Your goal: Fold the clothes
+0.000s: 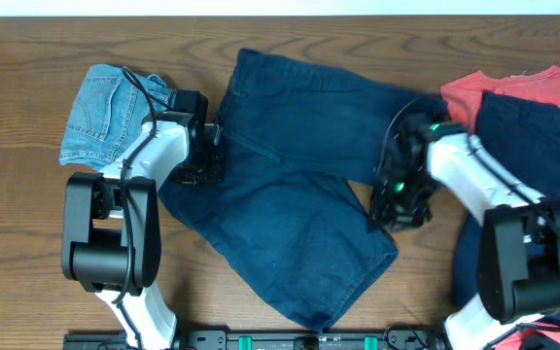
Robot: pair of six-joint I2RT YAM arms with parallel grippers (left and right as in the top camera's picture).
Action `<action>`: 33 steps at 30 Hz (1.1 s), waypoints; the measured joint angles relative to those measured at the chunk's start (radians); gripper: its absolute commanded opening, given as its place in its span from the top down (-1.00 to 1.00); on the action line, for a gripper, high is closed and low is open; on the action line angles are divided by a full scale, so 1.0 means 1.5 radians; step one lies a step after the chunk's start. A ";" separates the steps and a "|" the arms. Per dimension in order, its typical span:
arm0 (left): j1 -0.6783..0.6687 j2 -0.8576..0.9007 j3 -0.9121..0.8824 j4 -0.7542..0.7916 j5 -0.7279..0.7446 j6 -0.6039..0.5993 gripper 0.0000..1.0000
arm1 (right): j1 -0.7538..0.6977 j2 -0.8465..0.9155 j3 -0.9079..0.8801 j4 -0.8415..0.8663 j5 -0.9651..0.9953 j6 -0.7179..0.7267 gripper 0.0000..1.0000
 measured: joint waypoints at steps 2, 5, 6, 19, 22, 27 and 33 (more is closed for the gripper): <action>0.000 0.000 0.000 0.000 0.001 -0.006 0.28 | 0.019 0.000 -0.027 0.018 0.000 0.002 0.89; 0.000 0.000 0.000 -0.002 0.001 -0.008 0.28 | 0.029 0.000 -0.047 0.030 0.013 0.023 0.98; 0.000 0.000 0.000 -0.003 0.002 -0.008 0.26 | 0.029 0.000 -0.048 0.032 0.035 0.039 0.98; 0.003 -0.032 0.008 -0.036 0.054 -0.010 -0.14 | -0.126 0.000 0.053 0.068 0.382 0.210 -0.02; 0.004 -0.034 0.012 -0.066 0.056 -0.009 -0.28 | -0.152 0.000 0.098 0.057 0.372 0.173 -0.08; 0.004 -0.034 0.012 -0.093 0.059 -0.010 -0.44 | -0.160 0.000 0.170 0.019 0.317 0.124 -0.08; 0.004 -0.034 -0.016 -0.063 0.064 -0.012 0.12 | -0.160 -0.005 0.204 0.005 0.197 0.078 -0.07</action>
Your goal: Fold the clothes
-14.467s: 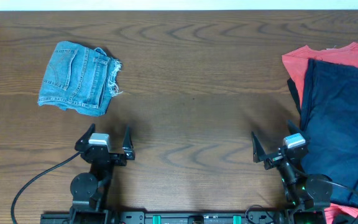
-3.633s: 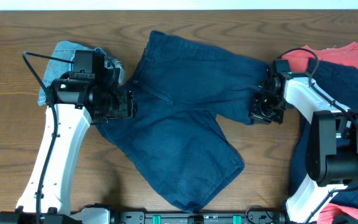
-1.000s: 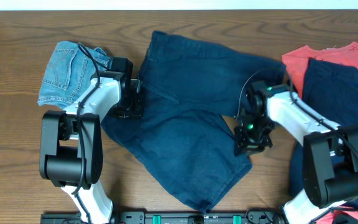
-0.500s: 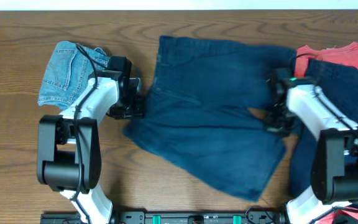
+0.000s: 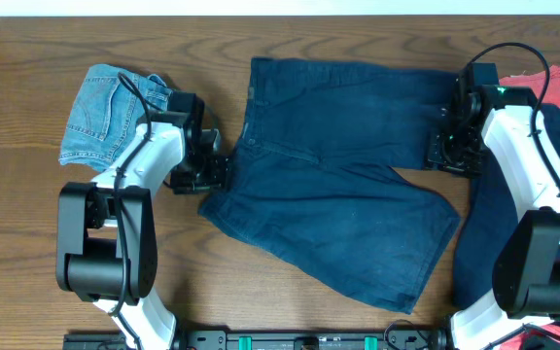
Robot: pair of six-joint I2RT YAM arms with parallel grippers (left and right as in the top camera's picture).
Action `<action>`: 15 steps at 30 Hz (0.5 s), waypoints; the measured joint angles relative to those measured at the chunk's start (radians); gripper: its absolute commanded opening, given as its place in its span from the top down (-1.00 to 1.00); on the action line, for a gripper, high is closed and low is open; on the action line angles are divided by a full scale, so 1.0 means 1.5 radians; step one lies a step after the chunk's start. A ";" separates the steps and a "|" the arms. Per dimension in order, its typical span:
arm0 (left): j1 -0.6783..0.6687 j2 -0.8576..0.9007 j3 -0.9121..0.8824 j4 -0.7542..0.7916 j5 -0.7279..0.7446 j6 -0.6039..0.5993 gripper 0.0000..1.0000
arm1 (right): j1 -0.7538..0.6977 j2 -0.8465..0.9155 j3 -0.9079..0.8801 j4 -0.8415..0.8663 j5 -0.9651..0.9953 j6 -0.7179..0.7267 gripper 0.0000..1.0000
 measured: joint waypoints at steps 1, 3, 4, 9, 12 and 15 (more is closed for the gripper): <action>0.000 0.000 -0.010 0.001 0.001 -0.001 0.55 | 0.000 -0.001 0.000 -0.005 -0.015 -0.003 -0.05; 0.000 0.000 -0.028 0.000 0.002 0.003 0.88 | 0.000 -0.002 0.000 -0.013 -0.044 -0.009 -0.04; 0.000 0.000 -0.034 -0.004 0.002 0.003 0.88 | 0.000 -0.002 0.000 -0.016 -0.054 -0.011 -0.01; 0.012 0.000 -0.037 -0.056 -0.070 -0.053 0.87 | 0.000 -0.002 0.000 -0.034 -0.078 -0.016 0.00; 0.055 -0.001 -0.037 -0.083 -0.124 -0.101 0.88 | 0.003 -0.003 -0.002 -0.042 -0.082 -0.021 -0.01; 0.109 -0.011 -0.038 -0.091 -0.150 -0.130 0.88 | 0.019 -0.005 -0.021 -0.034 -0.081 -0.028 -0.05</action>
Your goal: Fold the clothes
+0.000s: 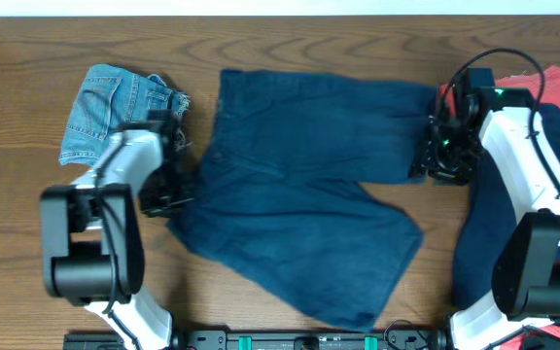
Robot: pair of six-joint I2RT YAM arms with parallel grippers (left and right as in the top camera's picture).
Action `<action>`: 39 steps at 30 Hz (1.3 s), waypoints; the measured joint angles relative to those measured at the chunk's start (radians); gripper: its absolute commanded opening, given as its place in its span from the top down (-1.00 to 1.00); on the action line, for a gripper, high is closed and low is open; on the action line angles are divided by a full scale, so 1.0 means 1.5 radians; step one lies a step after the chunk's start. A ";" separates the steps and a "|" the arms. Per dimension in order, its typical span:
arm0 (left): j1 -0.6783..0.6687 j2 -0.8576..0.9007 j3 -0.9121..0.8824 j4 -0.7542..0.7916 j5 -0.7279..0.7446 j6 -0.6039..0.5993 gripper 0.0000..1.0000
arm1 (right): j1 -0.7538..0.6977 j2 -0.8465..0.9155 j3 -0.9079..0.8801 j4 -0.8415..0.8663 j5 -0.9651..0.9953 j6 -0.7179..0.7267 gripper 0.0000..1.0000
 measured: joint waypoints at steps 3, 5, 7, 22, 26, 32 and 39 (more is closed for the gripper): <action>0.042 -0.023 0.000 -0.003 -0.008 -0.015 0.88 | 0.032 -0.003 -0.050 0.023 0.004 -0.002 -0.08; 0.058 -0.044 -0.001 -0.004 -0.007 -0.021 0.84 | 0.052 -0.003 -0.088 0.036 0.004 -0.003 -0.07; 0.064 -0.065 -0.001 -0.004 -0.006 -0.024 0.68 | 0.073 -0.003 -0.136 0.064 -0.001 -0.006 -0.08; 0.064 -0.110 -0.001 -0.004 0.007 -0.027 0.48 | 0.168 -0.004 -0.242 0.126 -0.021 -0.076 0.98; 0.064 -0.110 -0.001 -0.004 0.018 -0.024 0.48 | 0.133 -0.004 -0.218 0.131 0.121 0.022 0.98; 0.064 -0.110 -0.001 0.009 0.087 0.006 0.48 | 0.040 -0.004 -0.138 0.210 0.257 0.100 0.42; 0.063 -0.110 -0.001 0.008 0.190 0.082 0.48 | 0.000 -0.004 -0.039 0.171 0.206 0.043 -0.17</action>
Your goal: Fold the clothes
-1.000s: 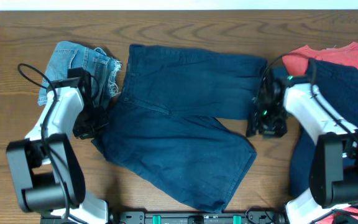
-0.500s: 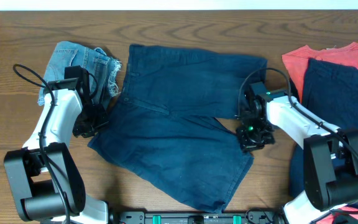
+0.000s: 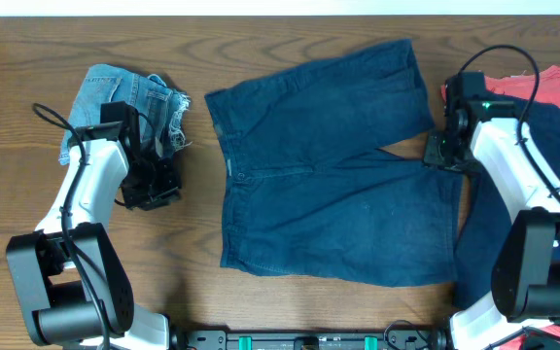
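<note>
A pair of dark navy shorts [image 3: 329, 185] lies spread flat in the middle of the table, waistband to the left and both legs pointing right. My left gripper [image 3: 152, 190] rests on bare wood to the left of the waistband, apart from the cloth, and looks open. My right gripper [image 3: 439, 152] sits at the shorts' right edge, where the two legs part, at the top corner of the lower leg. Its fingers are hidden under the wrist, so whether it holds the cloth does not show.
A folded light-blue denim piece [image 3: 115, 102] lies at the back left, close behind my left arm. A red garment [image 3: 542, 83] and another navy garment [image 3: 552, 165] are heaped at the right edge under my right arm. The table's far edge [image 3: 280, 12] runs along the top.
The shorts have gone from slanted and creased to flat, the waistband now upright on the left. My left gripper has let go and moved left off the cloth. The right gripper moved slightly right.
First the shorts lay crumpled, both grippers on them, the right near the middle. Then the right gripper was far right with a leg stretched out, the left at the waistband. Both then sat further left with the cloth taut. Now the shorts lie flat and the left gripper is off them.
</note>
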Robot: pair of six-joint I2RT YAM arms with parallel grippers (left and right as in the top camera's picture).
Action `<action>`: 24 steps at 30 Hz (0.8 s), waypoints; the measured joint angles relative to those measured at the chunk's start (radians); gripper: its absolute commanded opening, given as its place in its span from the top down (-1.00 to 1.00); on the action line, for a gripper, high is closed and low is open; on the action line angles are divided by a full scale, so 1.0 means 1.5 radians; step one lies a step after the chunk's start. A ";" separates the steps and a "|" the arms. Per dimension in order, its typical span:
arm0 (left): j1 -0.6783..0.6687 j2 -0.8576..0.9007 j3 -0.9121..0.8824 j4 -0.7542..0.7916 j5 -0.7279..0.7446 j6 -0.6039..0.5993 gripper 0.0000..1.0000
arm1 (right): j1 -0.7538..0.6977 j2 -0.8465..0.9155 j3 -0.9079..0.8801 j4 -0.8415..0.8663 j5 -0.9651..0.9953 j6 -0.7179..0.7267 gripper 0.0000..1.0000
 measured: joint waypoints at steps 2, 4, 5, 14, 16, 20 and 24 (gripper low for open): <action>-0.004 0.000 0.000 -0.013 0.036 0.028 0.49 | 0.000 0.000 0.024 -0.033 -0.024 -0.014 -0.17; -0.014 -0.001 0.000 -0.039 0.066 0.051 0.51 | 0.000 -0.006 0.040 -0.062 -0.054 -0.028 -0.17; -0.018 -0.002 0.000 -0.050 0.074 0.059 0.52 | 0.000 -0.010 0.043 -0.074 -0.069 -0.035 -0.18; -0.035 -0.167 -0.001 -0.142 0.093 0.111 0.26 | 0.000 -0.139 0.048 -0.160 -0.221 -0.070 -0.33; -0.035 -0.227 -0.005 -0.145 0.082 0.101 -0.11 | 0.000 -0.173 0.049 -0.180 -0.237 -0.063 -0.40; -0.035 -0.302 -0.060 -0.141 0.073 0.057 -0.20 | 0.000 -0.212 0.052 -0.230 -0.247 -0.034 -0.40; -0.035 -0.308 -0.174 -0.090 0.071 0.000 -0.21 | 0.000 -0.212 0.043 -0.240 -0.247 -0.007 -0.39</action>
